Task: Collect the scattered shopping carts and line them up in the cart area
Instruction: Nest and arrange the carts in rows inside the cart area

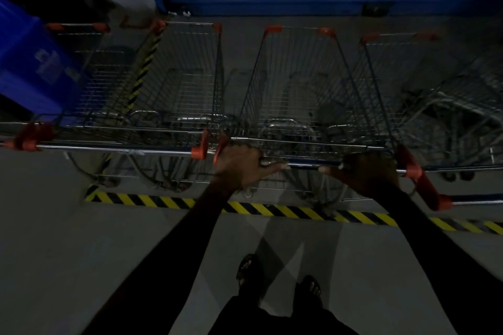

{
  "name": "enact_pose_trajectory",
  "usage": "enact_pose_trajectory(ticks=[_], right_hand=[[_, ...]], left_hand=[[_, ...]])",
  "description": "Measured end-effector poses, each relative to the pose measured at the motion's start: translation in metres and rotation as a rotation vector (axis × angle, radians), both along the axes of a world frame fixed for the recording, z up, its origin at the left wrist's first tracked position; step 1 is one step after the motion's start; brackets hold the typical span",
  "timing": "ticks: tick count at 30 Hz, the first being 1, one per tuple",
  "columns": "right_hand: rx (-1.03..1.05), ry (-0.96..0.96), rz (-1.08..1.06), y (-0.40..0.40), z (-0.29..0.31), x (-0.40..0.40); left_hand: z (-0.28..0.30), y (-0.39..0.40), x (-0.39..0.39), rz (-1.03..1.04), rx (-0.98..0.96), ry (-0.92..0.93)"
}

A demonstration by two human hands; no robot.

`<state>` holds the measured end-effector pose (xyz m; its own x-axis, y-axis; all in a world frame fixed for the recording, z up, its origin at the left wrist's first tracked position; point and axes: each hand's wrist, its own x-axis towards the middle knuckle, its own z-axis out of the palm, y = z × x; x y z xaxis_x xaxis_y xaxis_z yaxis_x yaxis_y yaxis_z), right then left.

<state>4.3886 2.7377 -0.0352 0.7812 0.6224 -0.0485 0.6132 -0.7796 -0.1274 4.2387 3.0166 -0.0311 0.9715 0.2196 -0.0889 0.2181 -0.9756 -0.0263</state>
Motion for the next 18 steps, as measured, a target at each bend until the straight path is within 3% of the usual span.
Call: enact_pose_trajectory(ticks=[14, 18], right_hand=[[-0.008, 0.067, -0.035, 0.002, -0.002, 0.003], [0.226, 0.041, 0.017, -0.007, 0.006, -0.010]], left_hand=[[0.000, 0.002, 0.008, 0.039, -0.151, 0.056], [0.004, -0.023, 0.014, -0.091, -0.287, -0.122]])
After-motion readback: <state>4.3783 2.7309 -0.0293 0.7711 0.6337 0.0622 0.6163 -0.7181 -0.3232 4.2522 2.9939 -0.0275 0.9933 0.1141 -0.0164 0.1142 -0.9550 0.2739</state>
